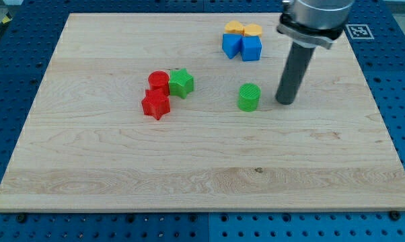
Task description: Slide the green circle to the bottom right of the green star
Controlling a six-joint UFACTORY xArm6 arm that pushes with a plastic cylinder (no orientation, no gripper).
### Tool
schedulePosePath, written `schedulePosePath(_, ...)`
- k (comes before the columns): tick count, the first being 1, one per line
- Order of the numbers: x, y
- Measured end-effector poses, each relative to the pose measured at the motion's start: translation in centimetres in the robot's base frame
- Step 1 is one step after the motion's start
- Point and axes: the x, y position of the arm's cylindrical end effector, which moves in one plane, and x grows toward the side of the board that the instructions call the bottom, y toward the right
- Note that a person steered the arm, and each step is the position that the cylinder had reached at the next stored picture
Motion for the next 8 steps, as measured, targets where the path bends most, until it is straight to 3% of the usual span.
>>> schedulePosePath(4,0.0,-11.8)
schedulePosePath(6,-1.3,-8.1)
schedulePosePath(7,-4.3,-8.7)
schedulePosePath(8,-4.8,-13.8)
